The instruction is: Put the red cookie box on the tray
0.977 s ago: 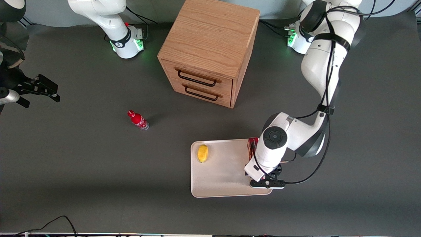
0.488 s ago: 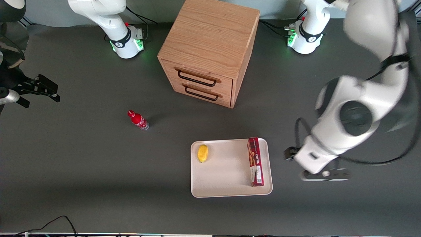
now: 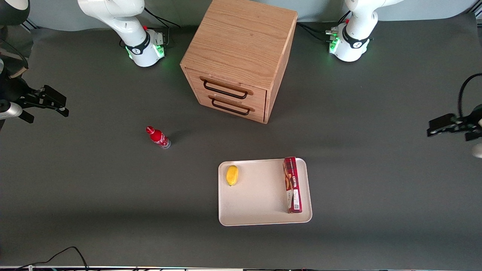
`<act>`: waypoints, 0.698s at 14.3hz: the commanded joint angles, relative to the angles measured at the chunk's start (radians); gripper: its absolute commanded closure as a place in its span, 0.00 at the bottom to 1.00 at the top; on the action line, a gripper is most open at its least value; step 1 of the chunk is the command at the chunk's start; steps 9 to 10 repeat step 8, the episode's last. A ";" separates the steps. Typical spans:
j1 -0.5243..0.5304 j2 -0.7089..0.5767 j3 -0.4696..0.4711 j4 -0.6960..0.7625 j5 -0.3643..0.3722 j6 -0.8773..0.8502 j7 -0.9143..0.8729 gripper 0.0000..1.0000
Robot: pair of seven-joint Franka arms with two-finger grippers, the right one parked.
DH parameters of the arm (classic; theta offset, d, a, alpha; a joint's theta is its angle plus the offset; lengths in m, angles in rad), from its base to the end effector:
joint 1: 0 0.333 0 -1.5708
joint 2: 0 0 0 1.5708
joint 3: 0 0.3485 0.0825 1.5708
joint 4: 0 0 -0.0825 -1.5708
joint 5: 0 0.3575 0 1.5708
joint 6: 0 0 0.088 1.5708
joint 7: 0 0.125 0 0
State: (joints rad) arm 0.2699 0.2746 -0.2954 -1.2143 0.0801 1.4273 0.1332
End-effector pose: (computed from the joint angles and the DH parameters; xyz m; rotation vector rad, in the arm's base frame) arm 0.6006 0.0257 0.6328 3.1304 -0.2207 -0.0793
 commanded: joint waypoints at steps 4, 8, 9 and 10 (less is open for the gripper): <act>0.015 -0.265 -0.010 -0.307 -0.025 0.122 0.031 0.00; -0.003 -0.249 -0.010 -0.272 -0.040 0.133 0.082 0.00; -0.003 -0.249 -0.010 -0.272 -0.040 0.133 0.082 0.00; -0.003 -0.249 -0.010 -0.272 -0.040 0.133 0.082 0.00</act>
